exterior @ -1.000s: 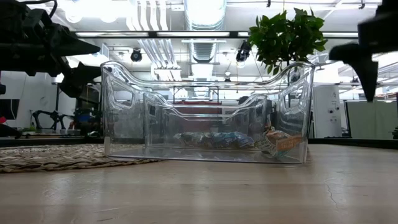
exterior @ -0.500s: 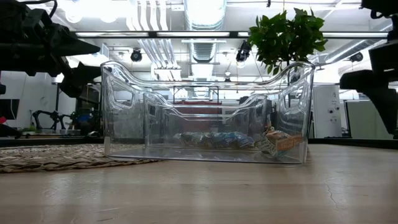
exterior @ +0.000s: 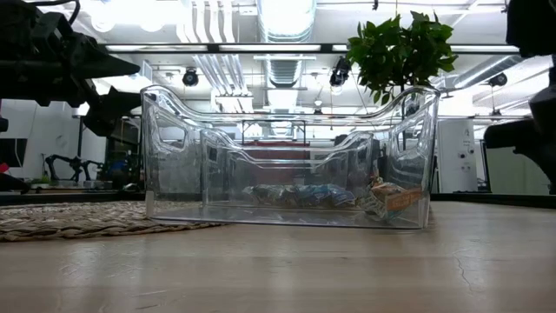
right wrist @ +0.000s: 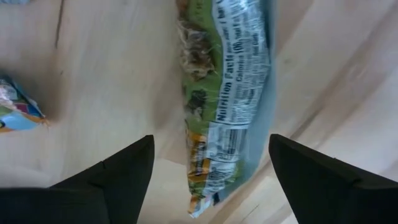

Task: Pick and place Granola Bars by type
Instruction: Put the yellow granola bar into the bottom transparent bin

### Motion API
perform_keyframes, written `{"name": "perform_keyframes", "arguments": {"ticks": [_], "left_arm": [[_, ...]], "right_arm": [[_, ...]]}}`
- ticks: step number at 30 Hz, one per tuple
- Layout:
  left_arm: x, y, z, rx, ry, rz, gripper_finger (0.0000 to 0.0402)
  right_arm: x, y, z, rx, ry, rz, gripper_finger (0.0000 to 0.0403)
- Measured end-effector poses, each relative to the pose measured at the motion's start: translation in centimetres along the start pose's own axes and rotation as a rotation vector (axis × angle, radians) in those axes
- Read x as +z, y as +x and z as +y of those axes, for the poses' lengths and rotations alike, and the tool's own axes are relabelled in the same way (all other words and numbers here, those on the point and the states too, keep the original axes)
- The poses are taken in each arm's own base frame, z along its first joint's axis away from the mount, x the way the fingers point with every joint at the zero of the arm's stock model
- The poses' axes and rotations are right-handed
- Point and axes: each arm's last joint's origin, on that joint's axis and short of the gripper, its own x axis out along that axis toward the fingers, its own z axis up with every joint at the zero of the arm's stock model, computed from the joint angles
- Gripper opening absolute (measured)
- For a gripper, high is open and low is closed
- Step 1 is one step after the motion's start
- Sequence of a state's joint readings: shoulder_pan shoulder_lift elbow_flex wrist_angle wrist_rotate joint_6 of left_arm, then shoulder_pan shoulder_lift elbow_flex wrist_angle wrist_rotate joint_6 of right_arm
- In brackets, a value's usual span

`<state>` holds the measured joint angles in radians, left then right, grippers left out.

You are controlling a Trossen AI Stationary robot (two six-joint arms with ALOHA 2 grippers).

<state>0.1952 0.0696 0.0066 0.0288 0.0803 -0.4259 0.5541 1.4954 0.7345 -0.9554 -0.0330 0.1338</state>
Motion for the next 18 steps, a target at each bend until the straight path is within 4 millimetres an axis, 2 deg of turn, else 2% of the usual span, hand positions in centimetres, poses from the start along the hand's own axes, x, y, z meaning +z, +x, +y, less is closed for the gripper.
{"name": "perform_keyframes", "arguments": {"ticks": [4, 7, 16, 18], "left_arm": [[0.00, 0.00, 0.00, 0.000, 0.000, 0.000, 0.0261], [0.00, 0.00, 0.00, 0.000, 0.000, 0.000, 0.0261], [0.00, 0.00, 0.00, 0.000, 0.000, 0.000, 0.0261], [0.00, 0.00, 0.00, 0.000, 0.000, 0.000, 0.0261]], "right_arm": [[0.11, 0.24, 0.02, 0.003, 0.002, 0.014, 0.0282], [0.10, 0.20, 0.02, 0.002, 0.002, 0.013, 0.0250], [0.08, 0.03, 0.01, 0.001, 0.007, 0.006, 0.0108], [0.07, -0.37, 0.02, 0.003, 0.052, -0.013, 0.0074]]}}
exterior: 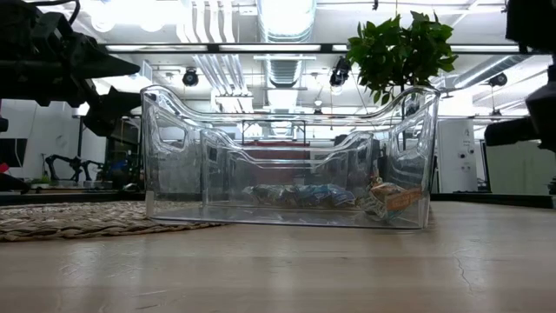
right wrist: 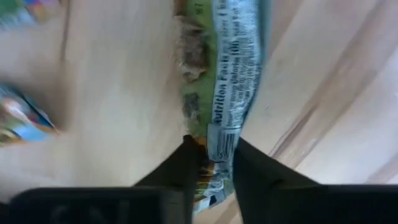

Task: Pick and place Granola Bars by type
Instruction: Put the yellow granola bar into the bottom transparent bin

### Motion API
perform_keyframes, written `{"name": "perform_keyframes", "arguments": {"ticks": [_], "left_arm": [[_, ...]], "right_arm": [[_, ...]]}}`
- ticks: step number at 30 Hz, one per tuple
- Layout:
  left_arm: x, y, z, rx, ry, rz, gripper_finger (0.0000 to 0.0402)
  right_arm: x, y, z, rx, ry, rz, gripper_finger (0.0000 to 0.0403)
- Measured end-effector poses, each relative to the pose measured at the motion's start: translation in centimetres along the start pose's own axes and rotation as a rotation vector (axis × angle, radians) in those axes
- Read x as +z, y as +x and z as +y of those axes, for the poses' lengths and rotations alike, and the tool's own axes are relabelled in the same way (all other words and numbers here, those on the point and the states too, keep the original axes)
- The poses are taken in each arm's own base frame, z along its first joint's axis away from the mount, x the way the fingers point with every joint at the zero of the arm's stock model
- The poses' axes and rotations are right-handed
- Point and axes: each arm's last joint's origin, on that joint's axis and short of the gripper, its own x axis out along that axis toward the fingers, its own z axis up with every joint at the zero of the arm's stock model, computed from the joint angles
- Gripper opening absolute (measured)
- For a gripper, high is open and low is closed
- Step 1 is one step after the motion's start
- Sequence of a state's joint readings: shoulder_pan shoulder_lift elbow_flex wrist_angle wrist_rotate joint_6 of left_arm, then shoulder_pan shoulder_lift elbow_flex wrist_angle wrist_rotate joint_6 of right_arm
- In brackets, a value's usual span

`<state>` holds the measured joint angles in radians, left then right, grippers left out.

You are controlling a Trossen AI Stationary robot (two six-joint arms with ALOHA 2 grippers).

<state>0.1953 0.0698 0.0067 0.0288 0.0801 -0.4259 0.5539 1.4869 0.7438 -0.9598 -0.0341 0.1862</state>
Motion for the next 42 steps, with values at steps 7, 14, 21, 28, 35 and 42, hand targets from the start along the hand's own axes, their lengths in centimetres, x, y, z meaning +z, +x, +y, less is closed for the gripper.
{"name": "perform_keyframes", "arguments": {"ticks": [7, 14, 21, 28, 35, 42], "left_arm": [[0.0, 0.0, 0.0, 0.000, 0.000, 0.000, 0.0261], [0.0, 0.0, 0.0, 0.000, 0.000, 0.000, 0.0261], [0.0, 0.0, 0.0, 0.000, 0.000, 0.000, 0.0261], [0.0, 0.0, 0.0, 0.000, 0.000, 0.000, 0.0261], [0.0, 0.0, 0.0, 0.000, 0.000, 0.000, 0.0261], [0.0, 0.0, 0.0, 0.000, 0.000, 0.000, 0.0261]], "right_arm": [[-0.3, -2.1, 0.0, 0.024, 0.261, -0.073, 0.0014], [-0.2, -4.6, 0.4, 0.116, 0.545, -0.027, 0.0009], [1.9, -8.6, 1.0, 0.257, 0.883, -0.091, 0.0008], [4.5, -12.8, 1.1, 0.368, 1.274, -0.174, 0.0008], [8.7, -16.1, 0.4, 0.550, 1.532, -0.446, 0.0008], [12.4, -16.8, -1.7, 0.555, 1.747, -0.565, 0.0008]]}}
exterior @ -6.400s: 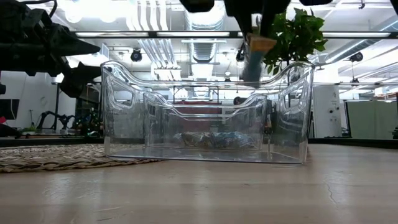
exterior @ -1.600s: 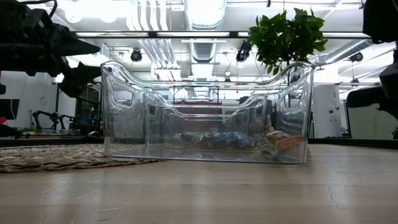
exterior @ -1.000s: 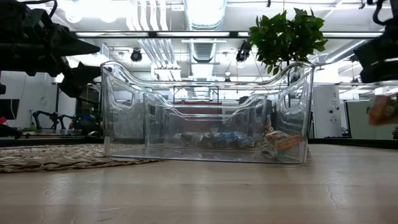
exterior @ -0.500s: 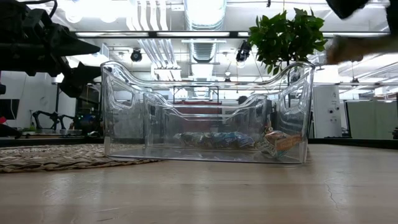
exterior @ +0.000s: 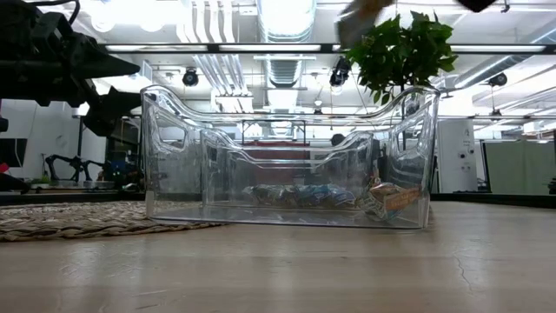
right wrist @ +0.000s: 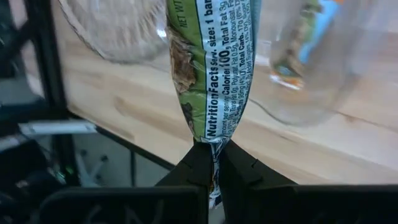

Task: Pick and place Granola Bars by type
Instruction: Put the yellow granola bar into the bottom transparent bin

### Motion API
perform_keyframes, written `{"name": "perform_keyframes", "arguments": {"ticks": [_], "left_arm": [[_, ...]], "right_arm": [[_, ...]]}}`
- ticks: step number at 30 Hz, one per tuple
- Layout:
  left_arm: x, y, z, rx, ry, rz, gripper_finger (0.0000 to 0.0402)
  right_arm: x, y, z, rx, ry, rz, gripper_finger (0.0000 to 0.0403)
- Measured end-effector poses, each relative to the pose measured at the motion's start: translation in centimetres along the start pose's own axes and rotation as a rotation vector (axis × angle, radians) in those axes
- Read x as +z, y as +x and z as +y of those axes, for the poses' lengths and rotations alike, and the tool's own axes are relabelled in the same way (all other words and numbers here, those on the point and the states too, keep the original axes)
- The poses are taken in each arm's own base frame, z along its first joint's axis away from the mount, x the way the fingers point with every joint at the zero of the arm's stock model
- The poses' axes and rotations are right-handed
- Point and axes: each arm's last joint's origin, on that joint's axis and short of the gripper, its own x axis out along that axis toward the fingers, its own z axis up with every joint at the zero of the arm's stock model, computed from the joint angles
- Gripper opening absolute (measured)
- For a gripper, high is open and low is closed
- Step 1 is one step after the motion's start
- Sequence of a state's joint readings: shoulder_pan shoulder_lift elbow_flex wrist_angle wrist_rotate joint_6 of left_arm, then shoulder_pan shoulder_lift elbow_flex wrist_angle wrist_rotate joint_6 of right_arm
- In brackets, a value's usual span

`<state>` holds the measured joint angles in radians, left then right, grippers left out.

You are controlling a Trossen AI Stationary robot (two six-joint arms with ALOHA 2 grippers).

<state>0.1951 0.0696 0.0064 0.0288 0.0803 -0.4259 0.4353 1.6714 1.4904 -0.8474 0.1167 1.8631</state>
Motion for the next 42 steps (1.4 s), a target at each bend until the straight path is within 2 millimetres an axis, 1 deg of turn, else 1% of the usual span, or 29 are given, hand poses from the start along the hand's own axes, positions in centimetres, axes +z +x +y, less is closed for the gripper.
{"name": "perform_keyframes", "arguments": {"ticks": [3, 6, 14, 17, 22, 28, 30, 38, 42], "left_arm": [[0.0, 0.0, 0.0, 0.000, 0.000, 0.000, 0.0261], [0.0, 0.0, 0.0, 0.000, 0.000, 0.000, 0.0261], [0.0, 0.0, 0.0, 0.000, 0.000, 0.000, 0.0261], [0.0, 0.0, 0.0, 0.000, 0.000, 0.000, 0.0261], [0.0, 0.0, 0.0, 0.000, 0.000, 0.000, 0.0261], [0.0, 0.0, 0.0, 0.000, 0.000, 0.000, 0.0261], [0.0, 0.0, 0.0, 0.000, 0.000, 0.000, 0.0261], [0.0, 0.0, 0.0, 0.000, 0.000, 0.001, 0.0261], [0.0, 0.0, 0.0, 0.000, 0.000, 0.001, 0.0261]], "right_arm": [[0.9, 1.3, 1.4, 0.017, 0.054, -0.024, 0.0008], [1.8, 3.0, 2.3, -0.003, 0.108, -0.053, 0.0008], [3.7, 7.7, 4.1, -0.070, 0.234, -0.087, 0.0008], [4.2, 9.2, 4.3, -0.155, 0.242, -0.083, 0.0008], [4.6, 11.0, 3.8, -0.289, 0.244, -0.060, 0.0008], [4.5, 12.3, 3.4, -0.351, 0.290, -0.036, 0.0008], [4.5, 12.8, 2.9, -0.394, 0.310, -0.038, 0.0008], [4.6, 13.6, 1.6, -0.508, 0.358, -0.057, 0.0008], [4.6, 13.7, 1.3, -0.521, 0.344, -0.053, 0.0009]]}}
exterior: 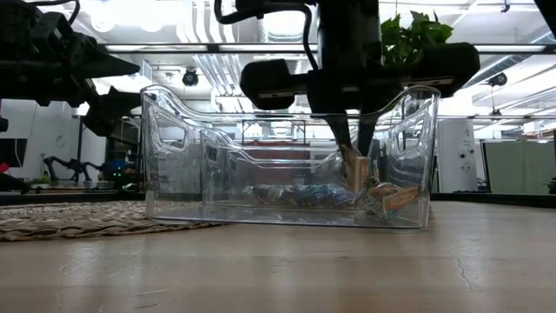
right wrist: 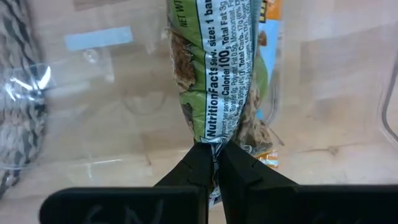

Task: Pick and place Granola Bars by type
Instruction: Put the yellow granola bar into the bottom transparent bin

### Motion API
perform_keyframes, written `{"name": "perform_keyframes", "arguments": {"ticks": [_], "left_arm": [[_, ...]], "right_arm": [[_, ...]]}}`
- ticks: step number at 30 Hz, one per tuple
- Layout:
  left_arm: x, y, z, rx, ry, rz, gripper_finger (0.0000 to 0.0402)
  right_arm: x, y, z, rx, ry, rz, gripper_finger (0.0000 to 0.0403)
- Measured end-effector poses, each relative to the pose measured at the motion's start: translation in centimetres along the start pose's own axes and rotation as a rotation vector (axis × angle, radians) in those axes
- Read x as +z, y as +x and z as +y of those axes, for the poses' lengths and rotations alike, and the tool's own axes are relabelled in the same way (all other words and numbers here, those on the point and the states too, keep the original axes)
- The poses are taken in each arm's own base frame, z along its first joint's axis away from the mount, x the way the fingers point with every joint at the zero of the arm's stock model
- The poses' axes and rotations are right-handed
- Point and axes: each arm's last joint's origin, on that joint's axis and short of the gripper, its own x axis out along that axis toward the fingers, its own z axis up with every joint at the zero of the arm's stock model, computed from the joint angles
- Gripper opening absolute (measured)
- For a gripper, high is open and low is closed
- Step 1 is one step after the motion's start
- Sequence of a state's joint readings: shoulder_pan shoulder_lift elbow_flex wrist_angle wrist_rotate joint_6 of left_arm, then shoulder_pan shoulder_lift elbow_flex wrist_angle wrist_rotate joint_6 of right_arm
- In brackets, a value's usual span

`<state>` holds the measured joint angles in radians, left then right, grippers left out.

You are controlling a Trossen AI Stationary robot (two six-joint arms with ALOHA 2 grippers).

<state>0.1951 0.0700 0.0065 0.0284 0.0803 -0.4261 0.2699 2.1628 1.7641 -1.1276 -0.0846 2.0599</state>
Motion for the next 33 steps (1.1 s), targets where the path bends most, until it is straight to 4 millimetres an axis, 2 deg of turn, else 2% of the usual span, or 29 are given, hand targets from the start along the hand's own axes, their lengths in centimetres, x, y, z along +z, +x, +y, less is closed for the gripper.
{"name": "perform_keyframes", "arguments": {"ticks": [3, 11, 23, 33], "left_arm": [[0.0, 0.0, 0.0, 0.000, 0.000, 0.000, 0.0261], [0.0, 0.0, 0.0, 0.000, 0.000, 0.000, 0.0261], [0.0, 0.0, 0.0, 0.000, 0.000, 0.000, 0.0261], [0.0, 0.0, 0.0, 0.000, 0.000, 0.000, 0.0261]], "right_arm": [[0.0, 0.0, 0.0, -0.001, -0.041, 0.002, 0.0009], [0.1, 0.0, -0.1, -0.014, -0.016, -0.002, 0.0016], [0.3, -0.1, -0.3, -0.019, -0.097, -0.028, 0.0118], [1.6, -3.9, -1.6, -0.061, -0.397, -0.205, 0.0171]]}}
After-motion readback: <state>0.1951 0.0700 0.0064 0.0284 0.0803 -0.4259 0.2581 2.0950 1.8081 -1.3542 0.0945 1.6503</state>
